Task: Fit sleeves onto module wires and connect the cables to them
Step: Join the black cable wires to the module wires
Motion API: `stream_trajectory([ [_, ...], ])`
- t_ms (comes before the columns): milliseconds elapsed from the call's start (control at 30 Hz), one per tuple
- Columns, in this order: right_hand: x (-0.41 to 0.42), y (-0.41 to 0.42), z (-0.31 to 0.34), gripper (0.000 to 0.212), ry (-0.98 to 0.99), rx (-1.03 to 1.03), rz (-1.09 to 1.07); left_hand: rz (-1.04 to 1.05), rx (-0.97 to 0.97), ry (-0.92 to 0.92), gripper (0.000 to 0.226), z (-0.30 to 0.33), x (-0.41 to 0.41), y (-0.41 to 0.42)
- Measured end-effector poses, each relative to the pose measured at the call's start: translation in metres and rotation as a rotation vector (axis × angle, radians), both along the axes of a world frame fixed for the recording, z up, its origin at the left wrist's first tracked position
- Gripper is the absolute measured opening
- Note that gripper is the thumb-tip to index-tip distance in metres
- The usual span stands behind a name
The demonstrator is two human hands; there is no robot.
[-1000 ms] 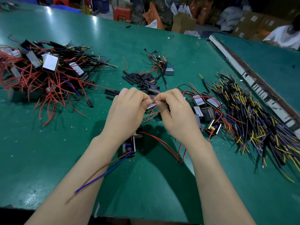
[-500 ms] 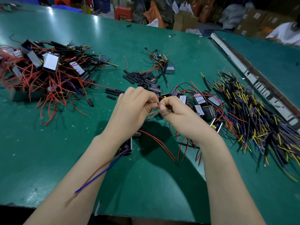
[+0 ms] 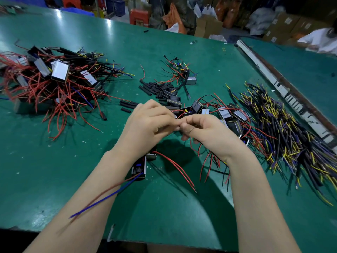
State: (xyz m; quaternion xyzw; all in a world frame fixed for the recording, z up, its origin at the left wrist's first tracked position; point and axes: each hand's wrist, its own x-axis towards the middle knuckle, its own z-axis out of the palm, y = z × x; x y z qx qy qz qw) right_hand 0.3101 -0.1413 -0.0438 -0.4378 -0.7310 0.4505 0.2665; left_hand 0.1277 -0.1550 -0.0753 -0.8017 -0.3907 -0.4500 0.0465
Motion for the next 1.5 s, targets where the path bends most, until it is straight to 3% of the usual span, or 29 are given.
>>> stream_trajectory([
  [267,-0.002,0.000,0.000,0.024,0.009,0.075,-0.035,0.113,-0.059,-0.005,0.019,0.003,0.005,-0.003],
  [467,-0.013,0.000,-0.004,0.020,0.002,0.170,-0.079,0.198,-0.148,-0.157,0.012,0.002,0.011,-0.004],
  [767,-0.024,-0.001,-0.012,0.038,0.158,0.214,-0.136,0.300,-0.219,-0.370,0.011,0.005,0.018,-0.008],
  [833,-0.026,-0.002,-0.013,0.036,0.155,0.302,-0.181,0.288,-0.321,-0.490,0.009,0.007,0.019,-0.009],
  [967,-0.031,-0.004,-0.017,0.025,0.137,0.469,-0.246,0.151,-0.594,-0.755,0.028,0.015,0.017,-0.008],
  [1067,-0.032,-0.003,-0.020,0.015,0.116,0.570,-0.269,-0.061,-0.806,-1.008,0.024,0.020,0.014,-0.008],
  [1133,-0.032,-0.003,-0.022,0.014,0.103,0.596,-0.285,-0.092,-0.924,-1.081,0.021,0.020,0.013,-0.007],
  [1233,-0.032,-0.003,-0.025,0.014,0.021,0.718,-0.353,-0.075,-1.076,-1.113,0.027,0.022,0.011,-0.006],
  [1300,-0.032,-0.003,-0.025,0.015,-0.020,0.808,-0.395,-0.032,-1.108,-1.071,0.016,0.024,0.008,-0.007],
  [1367,-0.032,-0.003,-0.025,0.013,-0.016,0.852,-0.398,0.008,-1.090,-1.005,0.009,0.026,0.007,-0.009],
  [1500,-0.031,-0.003,-0.026,0.013,-0.015,0.897,-0.399,0.052,-0.965,-0.968,0.020,0.025,0.007,-0.010],
])
